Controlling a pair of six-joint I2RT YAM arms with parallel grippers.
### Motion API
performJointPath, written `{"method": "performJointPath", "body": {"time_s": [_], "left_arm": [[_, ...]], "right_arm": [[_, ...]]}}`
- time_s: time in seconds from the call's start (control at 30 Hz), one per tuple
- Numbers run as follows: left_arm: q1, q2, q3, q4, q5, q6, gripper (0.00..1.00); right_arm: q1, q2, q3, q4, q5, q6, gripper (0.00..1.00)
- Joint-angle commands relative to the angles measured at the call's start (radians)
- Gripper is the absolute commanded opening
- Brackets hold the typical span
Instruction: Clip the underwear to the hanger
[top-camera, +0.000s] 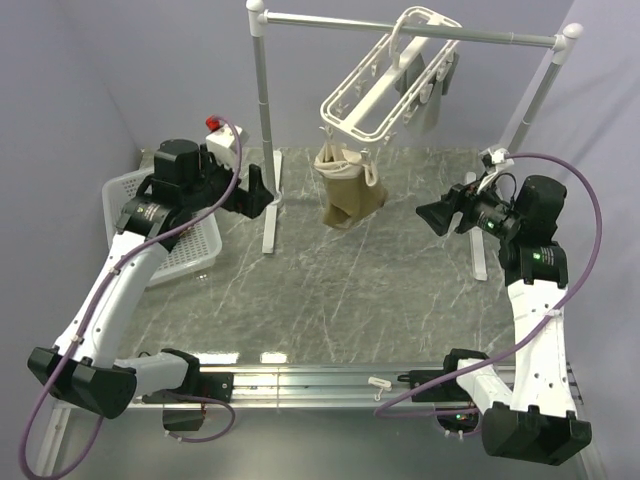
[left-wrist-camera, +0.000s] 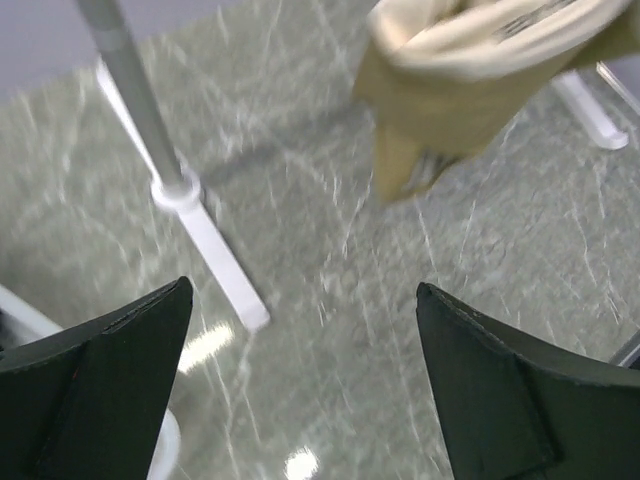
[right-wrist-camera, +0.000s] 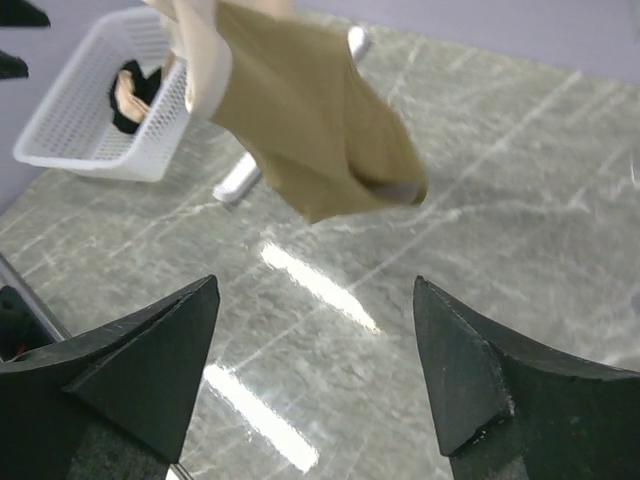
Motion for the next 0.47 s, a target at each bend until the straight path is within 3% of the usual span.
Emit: {"method": "performJointPath", "body": {"time_s": [0.0, 0.23, 0.43], "left_arm": [[0.039, -0.018, -0.097, -0.028, 0.027, -0.094, 0.99], [0.062, -0.007, -0.216, -0.045, -0.137, -0.097, 1.00], [0.068, -0.039, -0.228, 0.016, -0.148, -0.077, 0.99]], "right_arm": [[-0.008, -0.003, -0.020, -0.056, 0.085, -0.056, 0.86], [0.000, -0.063, -0.150, -0.044, 0.085, -0.084, 0.92], [0.003, -0.114, -0.212, -0.027, 0.107, -0.096, 0.94]]}}
